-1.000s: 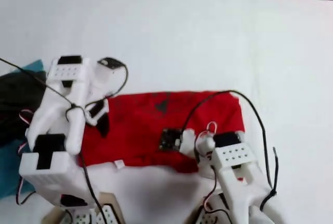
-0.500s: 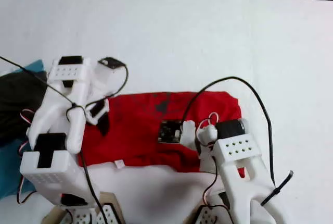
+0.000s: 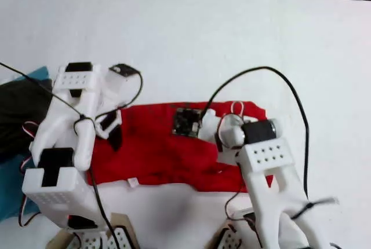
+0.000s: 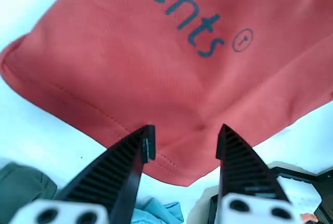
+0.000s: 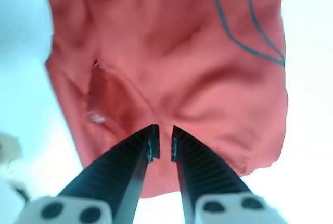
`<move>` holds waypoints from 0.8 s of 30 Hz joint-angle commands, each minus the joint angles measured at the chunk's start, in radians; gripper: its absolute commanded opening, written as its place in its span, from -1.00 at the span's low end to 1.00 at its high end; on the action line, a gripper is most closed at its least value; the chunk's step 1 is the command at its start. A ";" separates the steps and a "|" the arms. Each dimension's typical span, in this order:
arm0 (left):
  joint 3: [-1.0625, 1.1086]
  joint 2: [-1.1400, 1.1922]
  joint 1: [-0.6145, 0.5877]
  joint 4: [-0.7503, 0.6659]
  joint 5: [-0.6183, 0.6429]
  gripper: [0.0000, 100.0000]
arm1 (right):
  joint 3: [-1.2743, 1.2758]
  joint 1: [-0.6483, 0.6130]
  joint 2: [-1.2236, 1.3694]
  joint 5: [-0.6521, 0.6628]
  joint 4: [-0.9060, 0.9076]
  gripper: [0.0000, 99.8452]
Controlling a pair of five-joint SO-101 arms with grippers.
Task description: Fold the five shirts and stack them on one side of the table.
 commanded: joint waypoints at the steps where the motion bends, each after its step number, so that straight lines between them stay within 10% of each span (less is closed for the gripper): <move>1: -0.002 -0.006 0.002 -0.002 0.006 -0.57 | -0.051 0.002 0.105 0.002 -0.097 -0.89; 15: -0.002 -0.006 0.006 -0.008 0.002 -0.57 | -0.026 -0.007 -0.038 -0.031 0.291 -0.47; 24: -0.002 -0.006 0.006 -0.008 0.002 -0.57 | 0.267 -0.105 -0.150 -0.058 0.173 -0.50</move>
